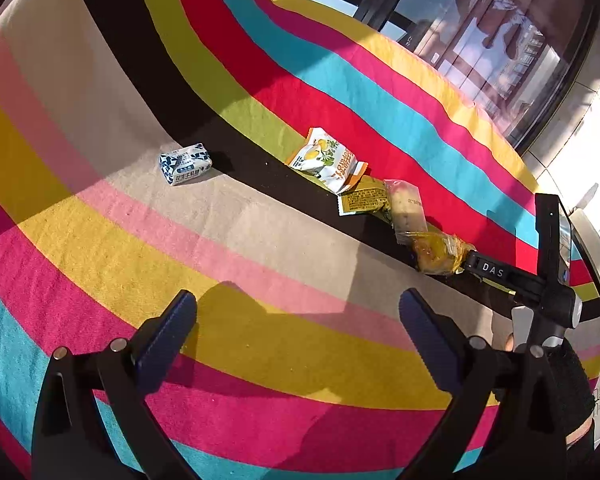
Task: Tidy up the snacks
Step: 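Grasp the yellow-green biscuit pack with the right tool while the left tool grasps a yellow pack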
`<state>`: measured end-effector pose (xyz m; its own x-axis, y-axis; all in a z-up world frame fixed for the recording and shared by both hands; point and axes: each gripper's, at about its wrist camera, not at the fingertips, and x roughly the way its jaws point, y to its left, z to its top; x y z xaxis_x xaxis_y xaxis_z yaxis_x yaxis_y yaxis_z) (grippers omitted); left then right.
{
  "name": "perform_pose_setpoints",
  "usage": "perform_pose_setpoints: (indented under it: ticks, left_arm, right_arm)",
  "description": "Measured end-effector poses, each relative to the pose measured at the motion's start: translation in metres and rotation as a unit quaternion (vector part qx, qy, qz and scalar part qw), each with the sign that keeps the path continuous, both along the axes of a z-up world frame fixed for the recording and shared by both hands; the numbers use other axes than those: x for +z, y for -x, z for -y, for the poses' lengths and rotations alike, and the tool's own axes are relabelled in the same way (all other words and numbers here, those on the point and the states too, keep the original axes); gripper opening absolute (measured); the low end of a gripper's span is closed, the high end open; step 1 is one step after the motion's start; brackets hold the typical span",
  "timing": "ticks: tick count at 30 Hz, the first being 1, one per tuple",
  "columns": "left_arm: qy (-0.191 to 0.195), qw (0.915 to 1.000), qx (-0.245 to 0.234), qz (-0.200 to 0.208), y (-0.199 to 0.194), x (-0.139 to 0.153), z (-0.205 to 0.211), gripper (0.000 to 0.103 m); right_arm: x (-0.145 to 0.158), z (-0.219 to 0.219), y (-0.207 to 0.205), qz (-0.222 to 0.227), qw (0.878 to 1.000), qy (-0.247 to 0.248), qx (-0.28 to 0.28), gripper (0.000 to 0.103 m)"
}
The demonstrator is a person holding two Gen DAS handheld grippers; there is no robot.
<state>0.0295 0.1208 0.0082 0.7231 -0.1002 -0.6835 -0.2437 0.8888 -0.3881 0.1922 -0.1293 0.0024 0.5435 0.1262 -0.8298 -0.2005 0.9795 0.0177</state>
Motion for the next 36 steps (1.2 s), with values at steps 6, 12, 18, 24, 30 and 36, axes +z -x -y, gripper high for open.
perform_pose_setpoints:
  ticks: [6, 12, 18, 24, 30, 36]
  left_arm:
    - [-0.003, 1.0, 0.0, 0.0, 0.0, 0.0, 0.001, 0.101]
    - [-0.012, 0.9999, -0.001, -0.007, -0.003, 0.0, 0.003, 0.101]
    - [0.0, 0.9995, 0.002, -0.033, -0.013, 0.002, 0.021, 0.101]
    - [-0.014, 0.9976, -0.051, -0.044, -0.054, 0.005, 0.094, 0.101]
    - [-0.035, 0.9969, -0.012, -0.069, -0.109, -0.001, 0.128, 0.101]
    - [-0.097, 0.9932, -0.038, -0.052, -0.111, -0.004, 0.144, 0.059]
  right_arm:
    - [0.006, 0.035, 0.051, 0.001, 0.997, -0.062, 0.051, 0.043]
    - [0.012, 0.094, 0.123, 0.019, 0.993, -0.089, 0.077, 0.043]
    - [0.02, 0.111, 0.153, 0.047, 0.993, -0.091, 0.064, 0.044]
    - [0.021, 0.113, 0.148, 0.056, 0.991, -0.112, 0.055, 0.044]
    - [0.022, 0.112, 0.151, 0.057, 0.989, -0.118, 0.064, 0.044]
    - [0.022, 0.114, 0.153, 0.059, 0.988, -0.125, 0.065, 0.044]
